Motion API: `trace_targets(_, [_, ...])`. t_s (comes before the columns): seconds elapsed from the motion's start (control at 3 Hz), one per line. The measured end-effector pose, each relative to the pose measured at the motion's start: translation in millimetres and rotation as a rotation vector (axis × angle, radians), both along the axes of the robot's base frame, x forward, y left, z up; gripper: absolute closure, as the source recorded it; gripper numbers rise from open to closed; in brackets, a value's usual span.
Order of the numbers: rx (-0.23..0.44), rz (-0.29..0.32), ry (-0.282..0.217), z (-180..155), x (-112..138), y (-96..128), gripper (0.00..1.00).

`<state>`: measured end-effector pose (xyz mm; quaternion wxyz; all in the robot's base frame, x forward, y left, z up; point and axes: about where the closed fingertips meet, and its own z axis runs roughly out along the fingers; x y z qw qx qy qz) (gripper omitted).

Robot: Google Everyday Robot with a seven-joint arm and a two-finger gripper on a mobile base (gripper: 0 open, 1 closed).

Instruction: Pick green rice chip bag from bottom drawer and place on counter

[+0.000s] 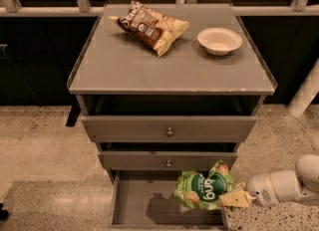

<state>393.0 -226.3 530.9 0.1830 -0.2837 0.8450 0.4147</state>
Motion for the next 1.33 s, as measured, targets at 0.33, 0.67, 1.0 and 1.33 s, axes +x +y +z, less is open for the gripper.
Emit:
trace_targets(0.33, [-0.026, 0.010, -0.067, 61, -1, 0, 1.00])
trace_targets(0.67, [-0.078, 0.020, -0.206, 141, 13, -8, 1.00])
trace_targets(1.0, [-0.106, 0.030, -0.288, 202, 30, -16, 1.00])
trace_targets(1.33, [-0.137, 0.035, -0.378, 261, 45, -15, 1.00])
